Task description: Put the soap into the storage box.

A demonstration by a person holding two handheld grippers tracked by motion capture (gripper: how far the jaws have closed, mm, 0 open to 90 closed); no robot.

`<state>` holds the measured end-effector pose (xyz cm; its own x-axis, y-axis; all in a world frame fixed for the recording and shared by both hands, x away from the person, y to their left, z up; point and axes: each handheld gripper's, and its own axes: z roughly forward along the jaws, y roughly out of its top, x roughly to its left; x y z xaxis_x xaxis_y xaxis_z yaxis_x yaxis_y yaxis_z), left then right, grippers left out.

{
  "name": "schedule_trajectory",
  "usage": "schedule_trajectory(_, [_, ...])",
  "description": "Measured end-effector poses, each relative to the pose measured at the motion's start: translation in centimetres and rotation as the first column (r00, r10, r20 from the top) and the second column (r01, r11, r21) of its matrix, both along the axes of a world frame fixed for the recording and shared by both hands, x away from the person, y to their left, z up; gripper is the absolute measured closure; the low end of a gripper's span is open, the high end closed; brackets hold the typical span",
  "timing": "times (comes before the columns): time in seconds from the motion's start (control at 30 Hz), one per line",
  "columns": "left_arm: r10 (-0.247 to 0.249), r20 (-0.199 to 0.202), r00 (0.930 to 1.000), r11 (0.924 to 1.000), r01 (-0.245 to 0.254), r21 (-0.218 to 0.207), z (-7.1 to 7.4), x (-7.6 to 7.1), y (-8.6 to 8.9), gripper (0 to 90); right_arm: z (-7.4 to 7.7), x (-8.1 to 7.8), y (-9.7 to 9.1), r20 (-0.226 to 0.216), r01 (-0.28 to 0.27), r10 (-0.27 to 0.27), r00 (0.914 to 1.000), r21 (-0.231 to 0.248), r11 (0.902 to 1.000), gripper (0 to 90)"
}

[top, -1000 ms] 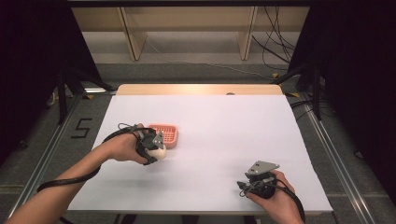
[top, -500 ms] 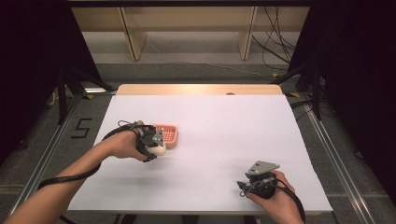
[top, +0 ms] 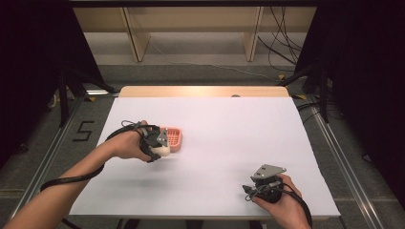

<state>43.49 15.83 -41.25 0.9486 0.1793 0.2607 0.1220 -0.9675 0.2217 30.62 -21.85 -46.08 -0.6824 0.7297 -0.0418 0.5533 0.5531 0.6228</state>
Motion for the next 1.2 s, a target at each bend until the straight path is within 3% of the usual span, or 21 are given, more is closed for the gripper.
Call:
schedule_trajectory(0.3, [-0.001, 0.001, 1.0000, 1.0000, 0.001, 0.001, 0.2, 0.3, -0.1, 49.8, 0.1, -0.1, 0.0, 0.001, 0.013, -0.013, 0.9999, 0.018, 0.9998, 54.0])
schedule_trajectory(0.33, [-0.001, 0.003, 1.0000, 1.0000, 0.001, 0.001, 0.3, 0.3, -0.1, 49.8, 0.1, 0.1, -0.1, 0.017, -0.009, 0.009, 0.9998, 0.003, 1.0000, 53.8])
schedule_trajectory(0.47, [0.004, 0.002, 1.0000, 1.0000, -0.004, -0.003, 0.3, 0.5, -0.1, 49.8, 0.3, -0.2, 0.0, -0.003, 0.034, -0.034, 0.9994, 0.018, 0.9992, 53.4])
schedule_trajectory(1.2, [0.015, 0.016, 0.9998, 0.9999, -0.015, 0.002, 0.6, 1.8, -0.2, 49.8, 0.5, -0.2, -0.3, 0.012, 0.065, -0.066, 0.9978, 0.058, 0.9962, 51.7])
